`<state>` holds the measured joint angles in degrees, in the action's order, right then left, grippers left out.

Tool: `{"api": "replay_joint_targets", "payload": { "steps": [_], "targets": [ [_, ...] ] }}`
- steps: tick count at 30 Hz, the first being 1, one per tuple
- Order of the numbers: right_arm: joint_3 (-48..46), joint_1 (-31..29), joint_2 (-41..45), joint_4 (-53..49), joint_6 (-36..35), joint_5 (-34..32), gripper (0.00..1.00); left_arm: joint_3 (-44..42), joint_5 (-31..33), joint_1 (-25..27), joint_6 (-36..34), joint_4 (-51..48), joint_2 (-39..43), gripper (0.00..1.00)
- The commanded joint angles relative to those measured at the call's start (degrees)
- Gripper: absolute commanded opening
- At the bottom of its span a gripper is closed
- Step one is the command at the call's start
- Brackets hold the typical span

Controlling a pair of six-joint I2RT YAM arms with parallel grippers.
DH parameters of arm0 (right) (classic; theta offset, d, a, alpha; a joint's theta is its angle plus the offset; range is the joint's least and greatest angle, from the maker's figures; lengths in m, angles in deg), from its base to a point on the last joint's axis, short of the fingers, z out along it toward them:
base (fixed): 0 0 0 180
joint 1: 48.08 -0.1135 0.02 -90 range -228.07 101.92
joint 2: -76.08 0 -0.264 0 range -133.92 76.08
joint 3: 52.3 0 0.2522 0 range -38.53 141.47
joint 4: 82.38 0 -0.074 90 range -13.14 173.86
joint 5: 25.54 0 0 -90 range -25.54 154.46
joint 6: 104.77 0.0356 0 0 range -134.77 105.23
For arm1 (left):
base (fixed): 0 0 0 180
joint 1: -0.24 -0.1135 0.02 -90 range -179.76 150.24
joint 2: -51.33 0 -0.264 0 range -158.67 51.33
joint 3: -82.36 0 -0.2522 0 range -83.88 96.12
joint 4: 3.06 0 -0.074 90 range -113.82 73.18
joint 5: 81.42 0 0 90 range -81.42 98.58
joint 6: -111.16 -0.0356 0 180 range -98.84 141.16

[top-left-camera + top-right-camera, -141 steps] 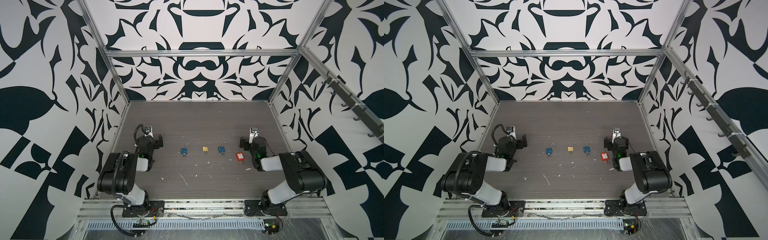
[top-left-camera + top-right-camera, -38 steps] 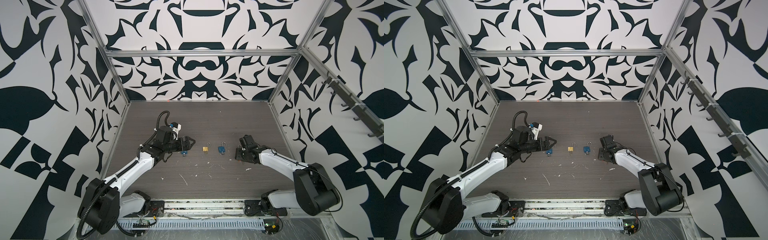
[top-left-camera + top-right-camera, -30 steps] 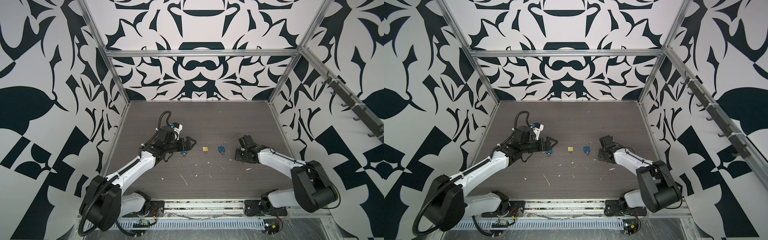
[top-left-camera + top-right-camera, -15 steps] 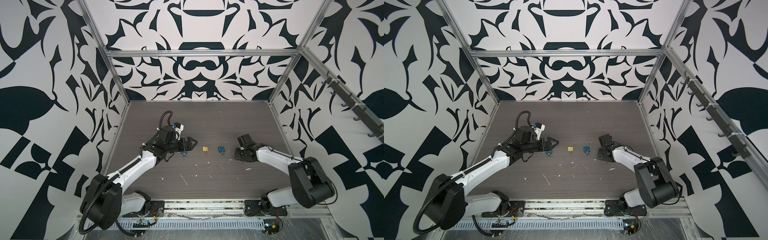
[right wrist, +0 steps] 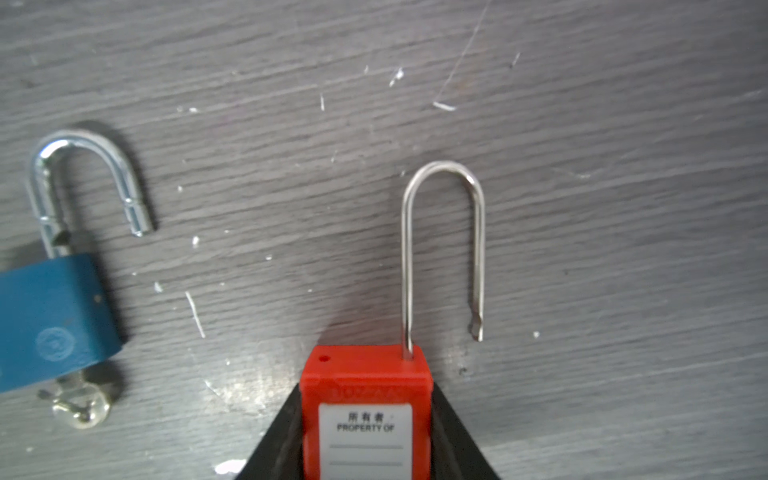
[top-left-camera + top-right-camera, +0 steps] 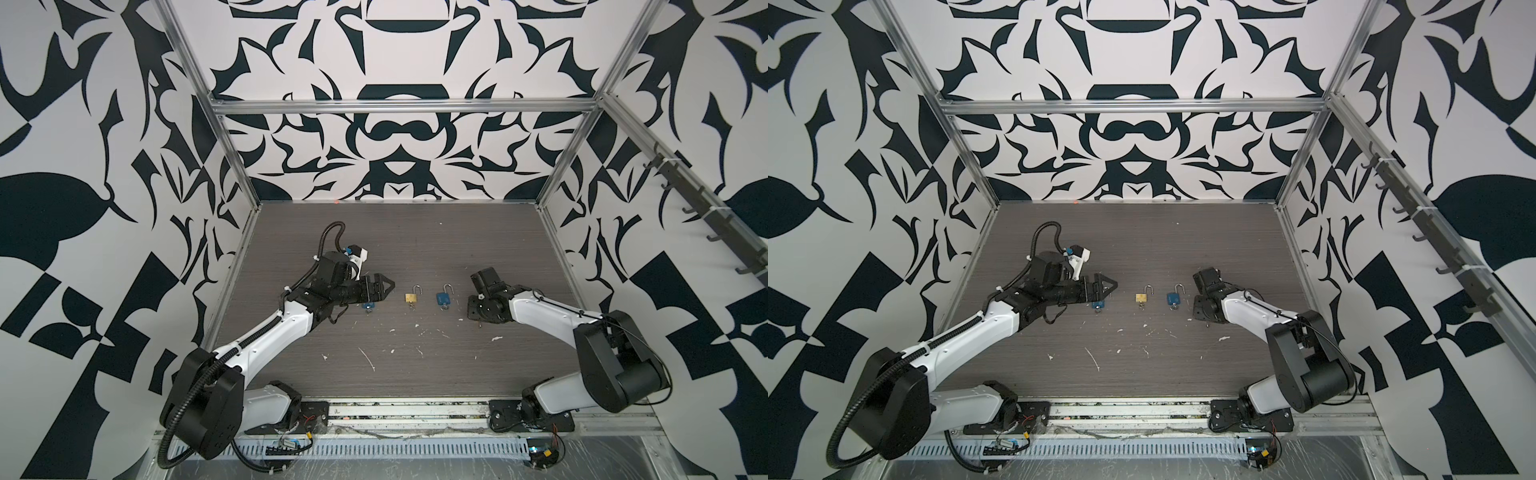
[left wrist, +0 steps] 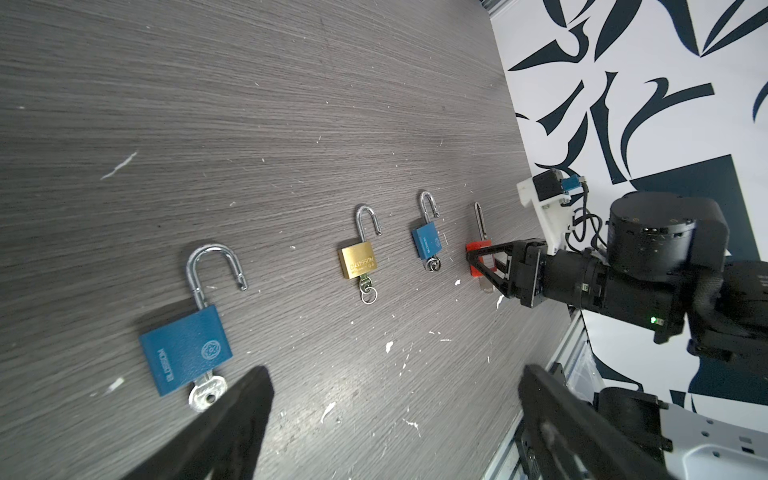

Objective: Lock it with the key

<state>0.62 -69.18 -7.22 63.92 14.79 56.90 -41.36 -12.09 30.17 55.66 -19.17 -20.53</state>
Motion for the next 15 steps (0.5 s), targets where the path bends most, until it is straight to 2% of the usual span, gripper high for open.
{"api": "replay_joint_targets", "payload": {
  "steps": [1,4,5,8,10,13,15],
  "targets": [
    [2.18,-0.43,1.0,-1.88,-0.8,-0.68,0.22,1.31,0.25,0.21,-0.22,0.36,-0.71,0.96],
    [3.39,-0.45,1.03,-2.86,-1.84,-1.04,0.02,2.44,2.64,0.75,0.18,-1.25,-2.74,0.9],
    [3.96,-0.45,0.96,-3.2,-2.38,-1.06,0.0,2.52,3.31,1.0,0.22,-1.19,-3.05,0.86],
    [5.89,-0.54,1.2,-4.21,-5.45,0.31,0.0,2.4,4.34,1.38,1.03,-0.78,-3.34,0.86],
    [7.63,-0.85,1.78,-4.52,-9.63,4.42,0.0,2.54,4.17,1.38,1.44,-0.63,-3.22,0.86],
    [11.37,-2.78,3.07,-7.86,-14.64,5.84,0.0,2.67,-1.74,1.3,0.43,0.93,-2.37,0.87],
    [12.76,-3.51,3.85,-7.59,-15.65,12.22,0.0,2.18,-6.89,1.29,-0.44,3.91,-1.93,0.9]
  ]
}}
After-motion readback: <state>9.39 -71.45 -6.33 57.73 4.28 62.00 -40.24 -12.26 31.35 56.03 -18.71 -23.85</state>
